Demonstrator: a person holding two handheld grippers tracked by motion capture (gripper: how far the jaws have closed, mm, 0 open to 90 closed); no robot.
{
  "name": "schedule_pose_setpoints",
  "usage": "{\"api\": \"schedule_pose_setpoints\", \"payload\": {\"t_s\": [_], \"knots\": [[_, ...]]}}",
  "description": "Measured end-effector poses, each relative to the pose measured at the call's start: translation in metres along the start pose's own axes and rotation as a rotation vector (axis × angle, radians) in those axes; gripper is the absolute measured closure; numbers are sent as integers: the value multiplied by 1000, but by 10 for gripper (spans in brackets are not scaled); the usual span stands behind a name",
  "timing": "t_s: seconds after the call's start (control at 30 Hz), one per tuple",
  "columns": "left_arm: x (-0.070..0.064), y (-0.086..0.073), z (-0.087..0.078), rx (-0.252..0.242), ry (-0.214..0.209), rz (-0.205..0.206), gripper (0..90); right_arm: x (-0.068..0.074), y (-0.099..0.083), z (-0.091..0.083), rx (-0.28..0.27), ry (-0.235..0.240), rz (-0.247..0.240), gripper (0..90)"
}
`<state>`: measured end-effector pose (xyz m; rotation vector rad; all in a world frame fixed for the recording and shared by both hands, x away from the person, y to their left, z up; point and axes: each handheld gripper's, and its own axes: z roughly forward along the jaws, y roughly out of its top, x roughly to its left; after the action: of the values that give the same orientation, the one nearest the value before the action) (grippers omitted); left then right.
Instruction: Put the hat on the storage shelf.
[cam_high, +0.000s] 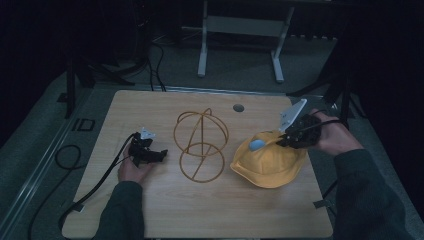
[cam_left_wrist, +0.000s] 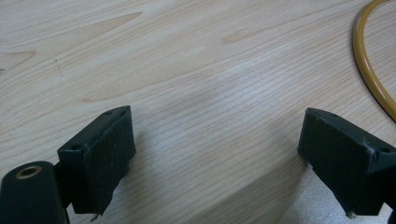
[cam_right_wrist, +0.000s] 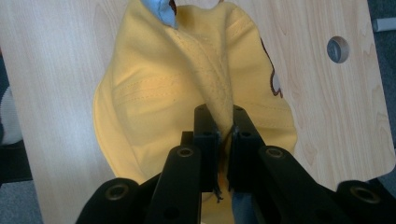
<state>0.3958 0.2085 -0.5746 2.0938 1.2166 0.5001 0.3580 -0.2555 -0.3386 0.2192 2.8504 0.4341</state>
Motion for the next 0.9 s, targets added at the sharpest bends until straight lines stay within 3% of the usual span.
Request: {"api": "schedule_pose_setpoints", "payload": {"t_s": [0.9], "knots": [[0,0,0,-3,-1,-3,108,-28,9,-33,-31,-33,71,845]]}}
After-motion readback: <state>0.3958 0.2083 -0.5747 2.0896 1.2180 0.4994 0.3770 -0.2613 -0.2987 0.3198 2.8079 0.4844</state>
